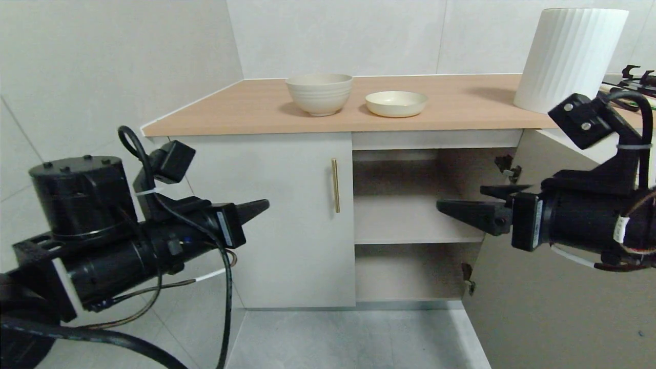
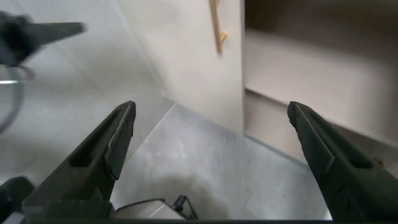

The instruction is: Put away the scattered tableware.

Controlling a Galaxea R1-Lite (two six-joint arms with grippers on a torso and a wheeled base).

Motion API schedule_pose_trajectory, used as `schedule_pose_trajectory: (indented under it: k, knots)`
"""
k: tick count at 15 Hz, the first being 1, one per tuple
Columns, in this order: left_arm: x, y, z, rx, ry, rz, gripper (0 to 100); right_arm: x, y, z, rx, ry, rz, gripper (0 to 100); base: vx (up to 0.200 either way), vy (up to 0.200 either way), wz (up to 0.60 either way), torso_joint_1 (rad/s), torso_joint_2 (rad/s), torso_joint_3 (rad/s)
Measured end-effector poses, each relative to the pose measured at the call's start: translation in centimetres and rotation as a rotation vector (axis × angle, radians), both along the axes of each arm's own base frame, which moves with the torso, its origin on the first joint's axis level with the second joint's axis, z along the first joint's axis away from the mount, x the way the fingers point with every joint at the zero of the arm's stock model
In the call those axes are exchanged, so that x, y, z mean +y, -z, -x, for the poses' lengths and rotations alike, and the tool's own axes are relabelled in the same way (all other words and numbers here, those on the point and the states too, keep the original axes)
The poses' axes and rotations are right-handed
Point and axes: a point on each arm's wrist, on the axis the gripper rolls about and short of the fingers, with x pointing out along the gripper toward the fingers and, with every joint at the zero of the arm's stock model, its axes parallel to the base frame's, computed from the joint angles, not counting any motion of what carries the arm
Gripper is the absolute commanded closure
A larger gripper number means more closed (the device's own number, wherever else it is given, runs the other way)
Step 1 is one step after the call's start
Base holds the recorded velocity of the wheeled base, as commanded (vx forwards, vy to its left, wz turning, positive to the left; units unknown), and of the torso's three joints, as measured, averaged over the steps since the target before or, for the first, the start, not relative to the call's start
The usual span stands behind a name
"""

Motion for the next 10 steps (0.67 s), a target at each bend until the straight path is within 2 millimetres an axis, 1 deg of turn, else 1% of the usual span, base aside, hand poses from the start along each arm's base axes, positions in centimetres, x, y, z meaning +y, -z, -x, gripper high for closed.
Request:
schedule_pose_trajectory:
  k: [1, 3, 4, 5, 7, 10]
  knots:
    - [0.9, -0.9, 0.3, 0.01, -0.027, -0.015, 100, 0.4, -0.4, -0.5, 0.017, 0.003, 0.018, 0, 0.0, 0.0, 0.0, 0.0, 0.0, 0.0]
    - [1.8, -2.8, 1.0, 0.03, -0.053, -0.028, 100, 0.8, -0.6, -1.1, 0.043, 0.011, 0.012, 0, 0.0, 0.0, 0.0, 0.0, 0.0, 0.0]
    - [2.2, -3.7, 1.5, 0.038, -0.06, -0.033, 0, 0.8, -0.4, -1.1, 0.08, 0.019, 0.024, 0, 0.0, 0.0, 0.0, 0.0, 0.0, 0.0]
    - [2.4, -4.4, 2.2, 0.046, -0.06, -0.035, 0, 0.7, 0.1, -0.9, 0.131, 0.027, 0.055, 0, 0.0, 0.0, 0.0, 0.0, 0.0, 0.0]
    - [2.8, -5.9, 3.2, 0.004, -0.06, -0.019, 0, 0.7, -0.2, -1.0, 0.16, 0.042, 0.036, 0, 0.0, 0.0, 0.0, 0.0, 0.0, 0.0]
    - [3.2, -7.2, 4.5, -0.053, -0.059, 0.0, 0, 0.8, -0.3, -1.1, 0.17, 0.047, 0.027, 0, 0.0, 0.0, 0.0, 0.0, 0.0, 0.0]
